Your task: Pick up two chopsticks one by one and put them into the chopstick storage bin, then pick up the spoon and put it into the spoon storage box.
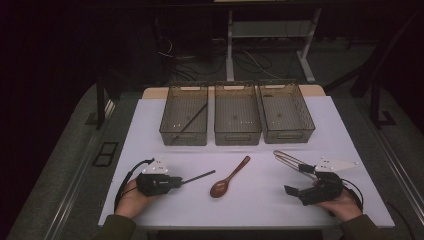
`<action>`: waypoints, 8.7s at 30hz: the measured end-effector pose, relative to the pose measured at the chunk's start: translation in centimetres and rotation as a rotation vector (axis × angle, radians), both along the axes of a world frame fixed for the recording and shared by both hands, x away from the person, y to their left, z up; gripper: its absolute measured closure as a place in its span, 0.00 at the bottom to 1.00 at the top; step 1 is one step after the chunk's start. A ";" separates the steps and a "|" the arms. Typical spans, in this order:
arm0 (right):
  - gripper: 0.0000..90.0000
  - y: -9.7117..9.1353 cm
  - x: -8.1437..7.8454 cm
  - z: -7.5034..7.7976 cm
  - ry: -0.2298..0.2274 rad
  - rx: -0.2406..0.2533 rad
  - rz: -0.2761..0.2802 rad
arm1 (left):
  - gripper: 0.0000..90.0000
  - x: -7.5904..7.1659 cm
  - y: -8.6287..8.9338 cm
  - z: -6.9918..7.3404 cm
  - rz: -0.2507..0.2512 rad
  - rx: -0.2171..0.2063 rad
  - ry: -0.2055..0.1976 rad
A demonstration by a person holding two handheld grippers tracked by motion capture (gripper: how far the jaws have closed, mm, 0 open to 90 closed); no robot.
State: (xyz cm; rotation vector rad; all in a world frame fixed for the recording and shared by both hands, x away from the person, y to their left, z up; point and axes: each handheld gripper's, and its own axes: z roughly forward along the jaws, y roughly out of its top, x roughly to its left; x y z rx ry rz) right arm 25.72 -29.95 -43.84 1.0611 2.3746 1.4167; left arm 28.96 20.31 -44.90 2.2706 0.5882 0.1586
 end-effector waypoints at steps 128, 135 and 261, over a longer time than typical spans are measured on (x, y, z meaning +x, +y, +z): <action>0.00 0.1 0.1 -0.2 0.008 -0.007 -0.012 | 0.94 11.6 -1.0 10.7 0.341 -0.184 -0.083; 0.00 0.0 0.1 -0.2 0.009 -0.003 -0.014 | 0.94 13.9 -1.5 11.0 0.370 -0.179 -0.085; 0.00 -0.1 0.0 -0.2 0.007 0.002 -0.011 | 0.24 0.9 -4.9 4.7 0.245 -0.194 -0.070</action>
